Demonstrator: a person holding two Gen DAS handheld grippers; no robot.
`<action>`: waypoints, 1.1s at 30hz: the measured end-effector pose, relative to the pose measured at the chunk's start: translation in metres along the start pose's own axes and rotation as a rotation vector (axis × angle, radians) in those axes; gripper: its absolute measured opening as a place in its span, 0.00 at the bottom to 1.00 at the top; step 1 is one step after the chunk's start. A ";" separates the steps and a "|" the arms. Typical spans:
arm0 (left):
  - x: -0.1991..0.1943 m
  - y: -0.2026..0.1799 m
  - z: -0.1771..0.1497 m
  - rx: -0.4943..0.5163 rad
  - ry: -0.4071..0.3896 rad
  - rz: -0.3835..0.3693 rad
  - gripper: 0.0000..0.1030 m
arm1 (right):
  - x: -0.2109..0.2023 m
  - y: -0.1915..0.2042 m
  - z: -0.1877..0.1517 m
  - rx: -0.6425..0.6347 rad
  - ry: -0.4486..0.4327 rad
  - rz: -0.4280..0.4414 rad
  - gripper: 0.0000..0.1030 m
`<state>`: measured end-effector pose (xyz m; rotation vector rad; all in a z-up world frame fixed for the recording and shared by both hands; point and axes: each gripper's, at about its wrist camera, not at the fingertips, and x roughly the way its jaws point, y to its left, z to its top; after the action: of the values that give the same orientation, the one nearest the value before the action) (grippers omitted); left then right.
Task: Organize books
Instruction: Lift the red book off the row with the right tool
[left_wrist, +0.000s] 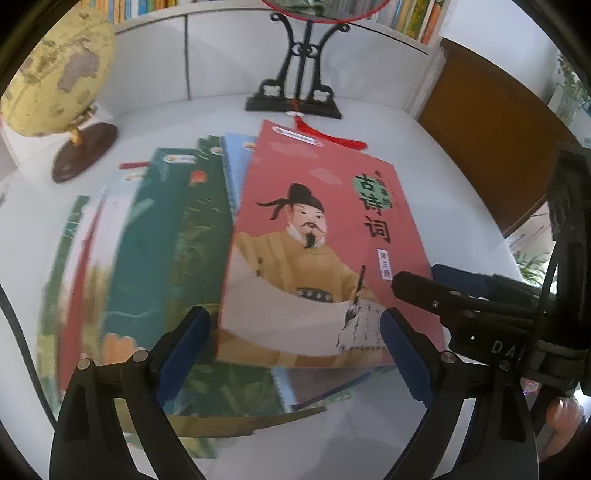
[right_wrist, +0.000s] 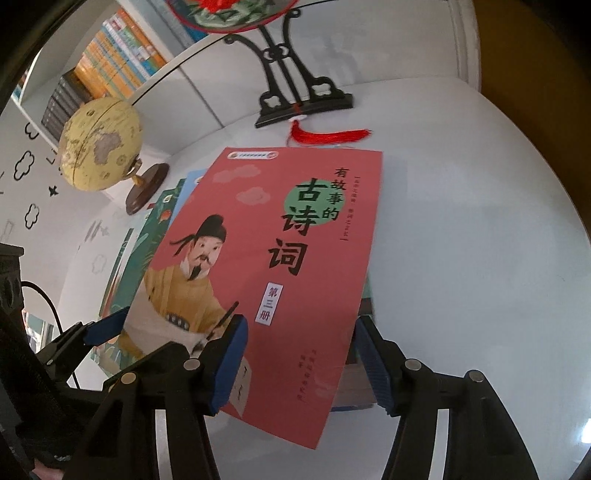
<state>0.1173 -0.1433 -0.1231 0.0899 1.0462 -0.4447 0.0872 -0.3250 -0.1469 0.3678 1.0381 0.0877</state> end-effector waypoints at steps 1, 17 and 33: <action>-0.005 0.005 0.003 -0.012 -0.017 0.017 0.90 | 0.001 0.003 0.000 -0.017 -0.001 -0.008 0.58; 0.000 0.028 0.021 -0.033 0.006 -0.117 0.86 | 0.023 0.029 0.027 -0.239 -0.022 -0.091 0.58; -0.047 0.035 -0.043 -0.036 0.047 -0.169 0.85 | 0.008 0.077 -0.014 -0.342 0.010 -0.032 0.58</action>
<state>0.0760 -0.0846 -0.1095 -0.0202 1.1121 -0.5790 0.0869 -0.2479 -0.1337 0.0401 1.0171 0.2353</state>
